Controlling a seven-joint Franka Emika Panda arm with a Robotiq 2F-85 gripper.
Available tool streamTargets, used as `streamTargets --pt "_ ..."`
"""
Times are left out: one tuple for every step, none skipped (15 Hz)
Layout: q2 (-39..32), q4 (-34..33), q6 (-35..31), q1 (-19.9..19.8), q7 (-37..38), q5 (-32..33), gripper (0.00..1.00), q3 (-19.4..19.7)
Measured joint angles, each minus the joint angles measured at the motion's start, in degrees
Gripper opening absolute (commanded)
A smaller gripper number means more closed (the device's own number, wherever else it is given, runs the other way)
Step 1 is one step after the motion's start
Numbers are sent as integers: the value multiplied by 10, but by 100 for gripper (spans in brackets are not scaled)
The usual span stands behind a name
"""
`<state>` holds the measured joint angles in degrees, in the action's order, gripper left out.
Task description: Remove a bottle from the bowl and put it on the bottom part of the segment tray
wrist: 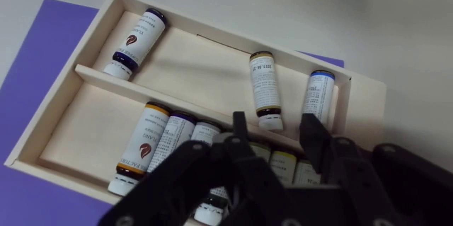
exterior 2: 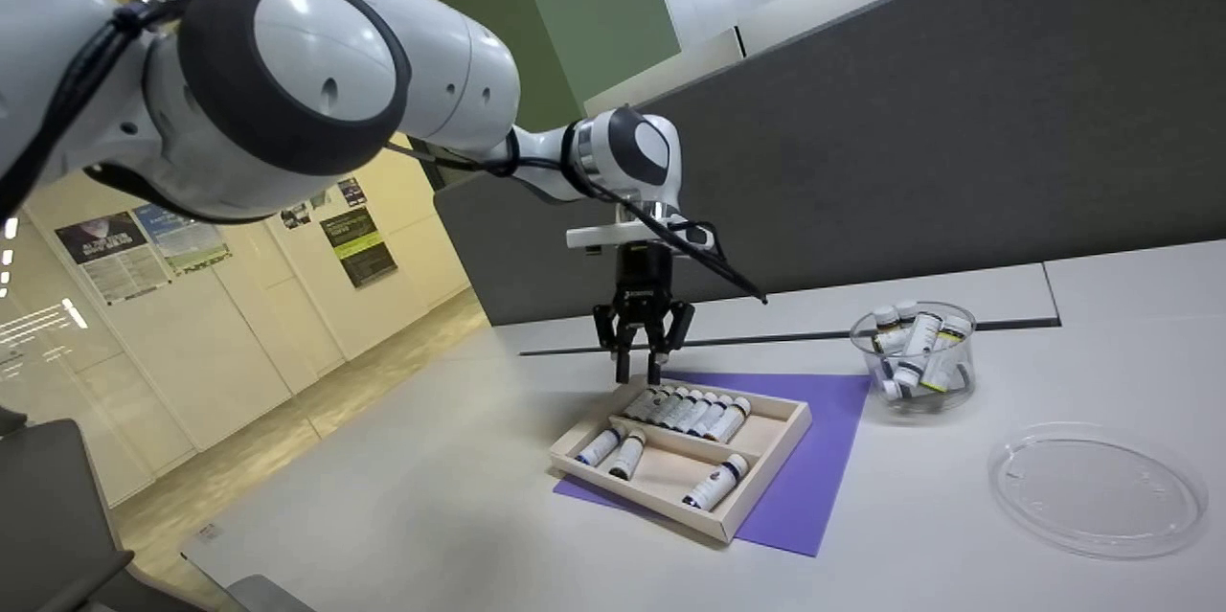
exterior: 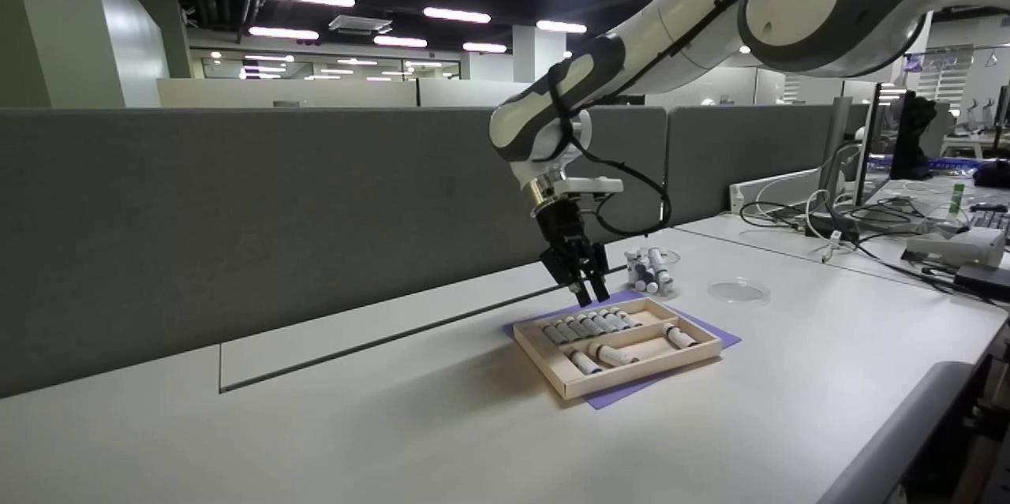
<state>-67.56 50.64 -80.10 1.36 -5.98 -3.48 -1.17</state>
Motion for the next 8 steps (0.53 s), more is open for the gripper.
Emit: streamTargets --pt "2 0 1 -2 -3 0 1 1" --pt "3 0 3 -4 -4 0 0 1" --pt "3 1 4 -6 -4 1 0 3" --pt "3 3 4 -6 -4 3 0 6" --pt "3 4 -2 -6 -4 6 0 10" --pt "3 6 -10 -5 -4 11 0 14" --pt "3 8 -23 -4 -4 17 0 18" --pt "6 15 -43 -2 -4 24 0 21"
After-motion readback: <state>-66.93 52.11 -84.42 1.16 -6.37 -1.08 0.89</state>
